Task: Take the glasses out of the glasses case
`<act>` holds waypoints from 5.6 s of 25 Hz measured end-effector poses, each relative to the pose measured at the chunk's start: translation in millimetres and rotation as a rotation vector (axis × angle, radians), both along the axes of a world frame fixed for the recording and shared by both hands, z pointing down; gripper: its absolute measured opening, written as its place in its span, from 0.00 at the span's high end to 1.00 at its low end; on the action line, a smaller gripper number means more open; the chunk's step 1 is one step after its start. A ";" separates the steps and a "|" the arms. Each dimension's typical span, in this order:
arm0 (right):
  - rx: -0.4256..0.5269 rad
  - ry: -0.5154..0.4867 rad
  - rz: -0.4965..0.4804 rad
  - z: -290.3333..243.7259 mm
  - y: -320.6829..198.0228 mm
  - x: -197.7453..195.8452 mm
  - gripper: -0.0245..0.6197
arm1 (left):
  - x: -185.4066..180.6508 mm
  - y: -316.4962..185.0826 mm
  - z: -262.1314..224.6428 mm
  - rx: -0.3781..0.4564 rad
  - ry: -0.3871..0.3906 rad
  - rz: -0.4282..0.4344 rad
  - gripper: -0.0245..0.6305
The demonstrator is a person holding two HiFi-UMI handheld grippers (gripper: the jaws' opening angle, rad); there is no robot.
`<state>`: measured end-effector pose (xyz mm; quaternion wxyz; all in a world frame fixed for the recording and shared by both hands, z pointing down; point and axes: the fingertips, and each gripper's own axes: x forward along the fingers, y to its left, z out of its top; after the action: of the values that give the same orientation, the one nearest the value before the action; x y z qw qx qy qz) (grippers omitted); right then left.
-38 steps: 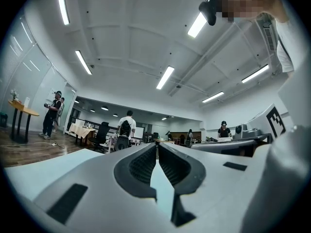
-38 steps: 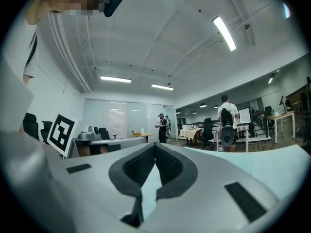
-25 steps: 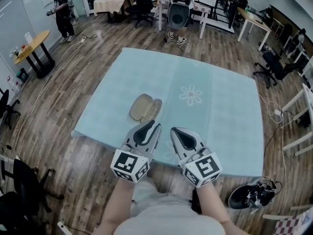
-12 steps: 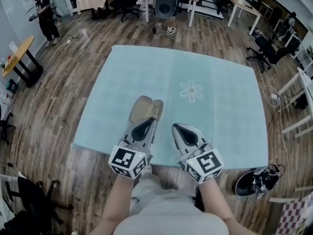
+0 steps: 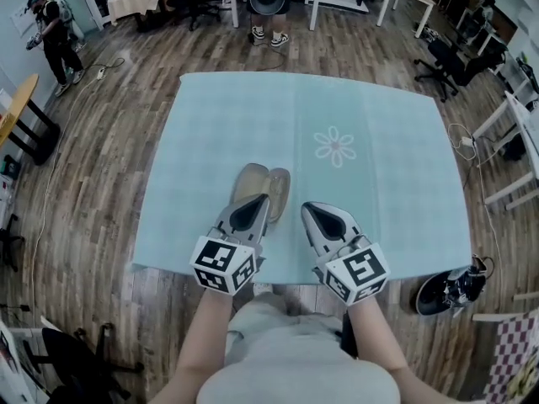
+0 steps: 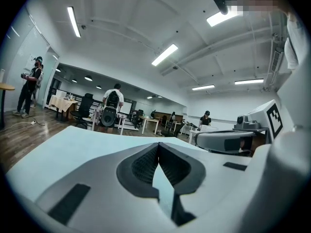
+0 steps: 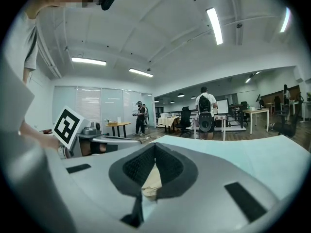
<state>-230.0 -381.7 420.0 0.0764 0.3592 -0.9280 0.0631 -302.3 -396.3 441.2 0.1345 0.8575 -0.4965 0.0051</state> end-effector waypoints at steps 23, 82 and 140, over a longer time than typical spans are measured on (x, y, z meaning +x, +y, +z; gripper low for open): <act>-0.085 0.009 0.178 39.0 -23.1 6.8 0.95 | 6.6 -47.0 111.6 -0.447 0.014 0.201 0.79; -0.185 -0.023 0.086 69.2 -77.0 5.4 0.95 | 22.4 -80.2 153.9 -0.882 0.148 0.041 0.91; 0.099 -0.075 0.094 0.4 -65.8 -4.2 0.95 | 3.2 -60.3 -29.1 0.347 -0.044 -0.044 0.91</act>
<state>-234.2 -447.5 420.4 0.0209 0.4032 -0.9142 0.0343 -299.0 -456.5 412.1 -0.0261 0.8564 -0.5115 -0.0647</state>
